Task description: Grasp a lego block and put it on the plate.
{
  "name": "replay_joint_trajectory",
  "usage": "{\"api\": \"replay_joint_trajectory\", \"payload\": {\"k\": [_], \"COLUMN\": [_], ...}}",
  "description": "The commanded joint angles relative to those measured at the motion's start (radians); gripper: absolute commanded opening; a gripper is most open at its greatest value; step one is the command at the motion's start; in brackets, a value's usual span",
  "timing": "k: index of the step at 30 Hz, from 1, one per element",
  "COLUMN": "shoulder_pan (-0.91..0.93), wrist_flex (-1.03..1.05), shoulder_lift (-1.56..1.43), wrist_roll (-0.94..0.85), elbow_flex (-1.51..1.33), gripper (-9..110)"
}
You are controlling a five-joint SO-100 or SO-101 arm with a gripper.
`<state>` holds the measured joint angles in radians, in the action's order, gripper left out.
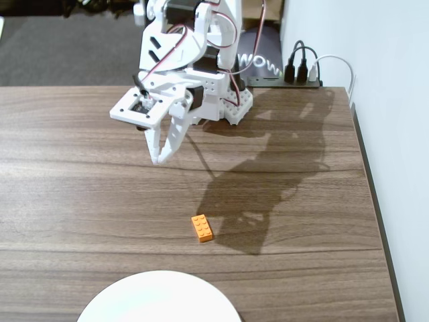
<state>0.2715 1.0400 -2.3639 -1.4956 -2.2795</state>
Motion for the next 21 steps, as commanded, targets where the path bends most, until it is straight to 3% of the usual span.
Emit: {"api": "replay_joint_trajectory", "payload": {"k": [1, 11, 16, 21], "shoulder_pan": [-0.035, -0.104, -0.023, 0.054], "wrist_flex": [0.049, 0.275, 0.433, 0.449], "shoulder_lift": [0.026, 0.094, 0.149, 0.189], "wrist_roll": [-0.035, -0.264, -0.436, -0.588], "elbow_flex": [0.087, 0.265, 0.419, 0.44], "gripper": [1, 1, 1, 1]}}
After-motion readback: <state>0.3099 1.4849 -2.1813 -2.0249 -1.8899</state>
